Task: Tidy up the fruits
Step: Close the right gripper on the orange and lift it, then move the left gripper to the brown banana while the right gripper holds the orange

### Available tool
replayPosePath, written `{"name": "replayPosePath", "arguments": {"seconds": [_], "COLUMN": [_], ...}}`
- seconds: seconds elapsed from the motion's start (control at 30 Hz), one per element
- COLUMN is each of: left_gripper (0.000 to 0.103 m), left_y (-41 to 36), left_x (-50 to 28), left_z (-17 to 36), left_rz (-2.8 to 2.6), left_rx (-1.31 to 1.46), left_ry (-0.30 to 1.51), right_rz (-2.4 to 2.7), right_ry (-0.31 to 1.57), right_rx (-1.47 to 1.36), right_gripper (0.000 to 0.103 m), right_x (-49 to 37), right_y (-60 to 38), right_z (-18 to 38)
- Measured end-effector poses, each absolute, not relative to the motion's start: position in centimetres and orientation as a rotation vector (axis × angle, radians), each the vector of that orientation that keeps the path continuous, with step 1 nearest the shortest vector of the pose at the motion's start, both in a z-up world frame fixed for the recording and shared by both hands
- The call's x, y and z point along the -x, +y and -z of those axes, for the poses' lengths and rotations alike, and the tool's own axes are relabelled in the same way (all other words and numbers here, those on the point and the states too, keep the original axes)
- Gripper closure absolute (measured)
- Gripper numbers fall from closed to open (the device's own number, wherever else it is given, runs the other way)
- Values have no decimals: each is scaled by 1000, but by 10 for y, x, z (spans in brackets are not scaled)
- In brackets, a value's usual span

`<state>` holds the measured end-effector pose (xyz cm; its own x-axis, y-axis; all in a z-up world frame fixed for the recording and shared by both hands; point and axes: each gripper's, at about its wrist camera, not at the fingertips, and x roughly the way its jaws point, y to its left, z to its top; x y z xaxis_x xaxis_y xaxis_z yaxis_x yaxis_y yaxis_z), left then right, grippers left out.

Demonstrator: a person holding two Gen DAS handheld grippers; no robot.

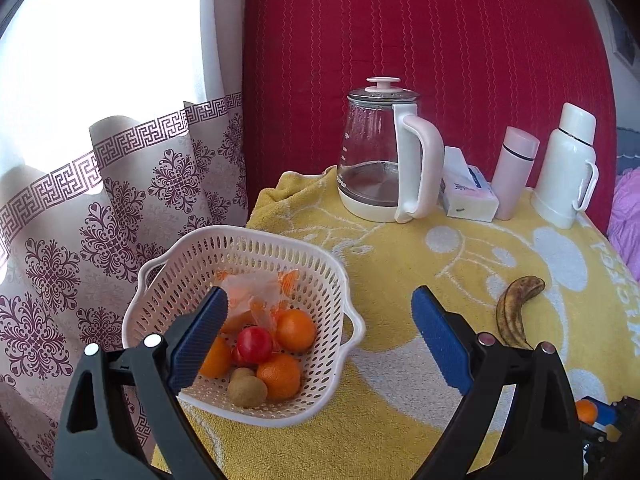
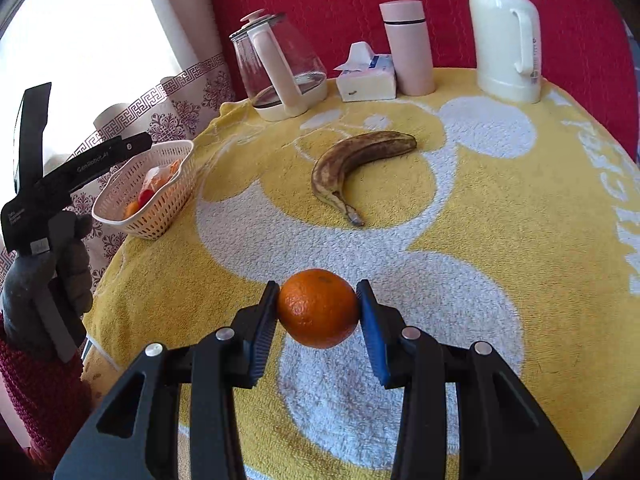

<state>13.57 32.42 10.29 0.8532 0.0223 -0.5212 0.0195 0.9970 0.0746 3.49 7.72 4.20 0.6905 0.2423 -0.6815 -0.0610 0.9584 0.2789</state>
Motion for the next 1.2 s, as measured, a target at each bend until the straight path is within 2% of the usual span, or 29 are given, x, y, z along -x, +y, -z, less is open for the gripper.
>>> {"name": "replayPosePath", "arguments": {"seconds": [0.43,0.73,0.9,1.07,1.2], "left_gripper": [9,11,26,34,48], "left_y": [260,209,186,165,154], "left_x": [-137,-169,-193,-207,-218], "left_z": [-72,-56,-43,-30,-19], "left_rz": [202,356,429,460,461], "left_rx": [-181,-201,-166,-170,-169], "left_ry": [637,761,852,893,931], "right_rz": [-47,-25,-22,-27,-25], "right_ry": [752,715,715,712,711], "right_rx": [-334,-324,-340,-344,-352], "right_gripper": [63,63,63,63,63], "right_x": [-51,-47,-47,-45,-45], "right_y": [34,33,30,31,30], "right_z": [-37,-39,-37,-37,-37]}}
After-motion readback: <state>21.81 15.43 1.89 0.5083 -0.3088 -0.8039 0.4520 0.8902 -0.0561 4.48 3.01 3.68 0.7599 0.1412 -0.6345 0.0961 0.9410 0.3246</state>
